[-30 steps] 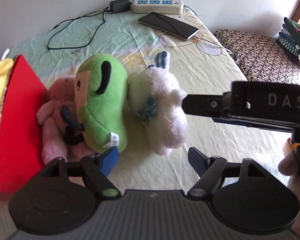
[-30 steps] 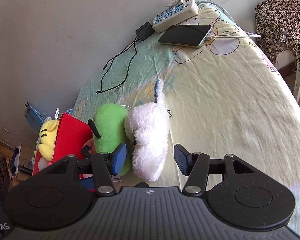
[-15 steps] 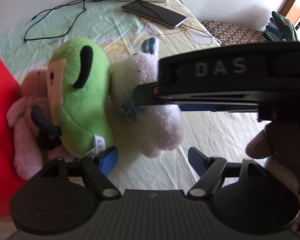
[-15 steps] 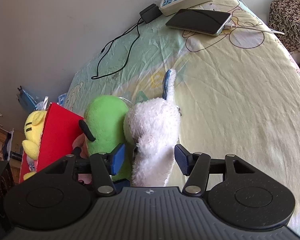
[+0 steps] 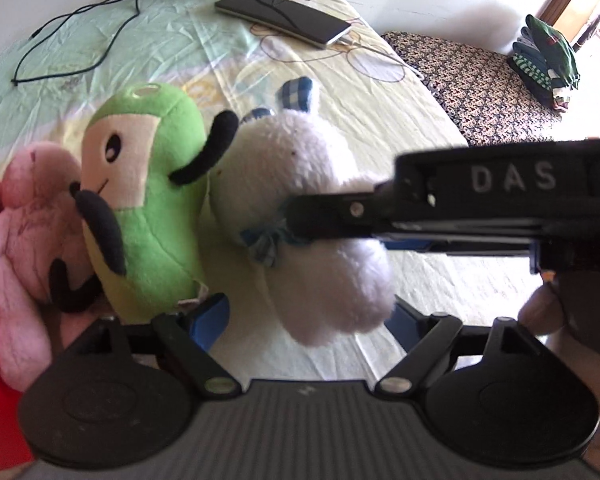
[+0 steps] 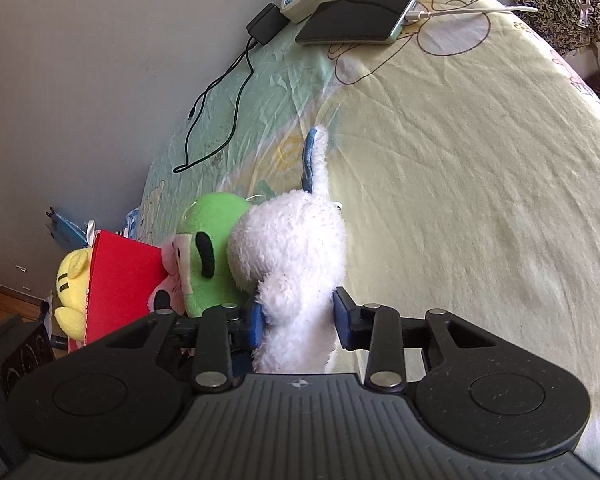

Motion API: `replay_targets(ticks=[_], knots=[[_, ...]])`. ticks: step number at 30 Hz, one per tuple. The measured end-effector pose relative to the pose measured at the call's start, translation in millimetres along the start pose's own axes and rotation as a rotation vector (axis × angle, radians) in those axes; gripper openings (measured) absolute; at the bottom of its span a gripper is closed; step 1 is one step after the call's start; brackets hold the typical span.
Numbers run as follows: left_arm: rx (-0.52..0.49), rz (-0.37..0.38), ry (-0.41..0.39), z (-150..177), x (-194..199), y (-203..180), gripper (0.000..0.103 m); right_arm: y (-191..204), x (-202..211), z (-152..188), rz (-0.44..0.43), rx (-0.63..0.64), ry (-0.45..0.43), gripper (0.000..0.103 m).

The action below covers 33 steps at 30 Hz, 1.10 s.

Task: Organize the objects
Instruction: 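Close the right gripper on the white plush dog's body, then lift and carry the white dog over the red box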

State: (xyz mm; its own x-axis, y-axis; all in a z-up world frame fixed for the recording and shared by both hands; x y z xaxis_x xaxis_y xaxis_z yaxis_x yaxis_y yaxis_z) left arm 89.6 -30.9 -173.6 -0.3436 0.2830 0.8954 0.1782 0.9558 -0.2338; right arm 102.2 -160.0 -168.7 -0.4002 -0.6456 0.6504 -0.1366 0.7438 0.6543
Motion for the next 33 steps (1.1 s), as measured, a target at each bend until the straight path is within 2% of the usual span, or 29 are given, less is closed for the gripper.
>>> replay_targets(ticks=[8, 17, 27, 33], knots=[[-0.029, 0.063, 0.045, 9, -9, -24, 0.080, -20, 26, 21, -0.012, -0.053, 0.006, 0.037], [-0.089, 0.073, 0.045, 19, -4, -57, 0.069, -27, 53, 33, 0.001, -0.057, -0.023, 0.037], [-0.113, 0.054, -0.025, 31, 29, -73, 0.067, -13, 79, 38, -0.036, -0.011, -0.050, 0.037], [-0.113, 0.019, -0.110, 36, 64, -73, 0.066, 13, 92, 38, -0.082, 0.060, -0.074, 0.037]])
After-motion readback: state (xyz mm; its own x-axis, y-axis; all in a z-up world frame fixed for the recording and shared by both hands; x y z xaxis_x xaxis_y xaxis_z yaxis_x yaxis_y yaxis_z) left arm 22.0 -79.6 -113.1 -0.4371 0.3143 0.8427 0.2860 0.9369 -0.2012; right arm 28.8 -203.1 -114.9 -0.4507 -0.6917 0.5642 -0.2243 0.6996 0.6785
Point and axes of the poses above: each gripper's, at about its wrist camera, not at the fingertips, and x roughly against the way its jaws point, y to its left, z to its underside, the point moved 5 cm from there along -x, roughly the way its jaws point, and after that the axes turned 8 degrees about x, right-handed, at the moved point
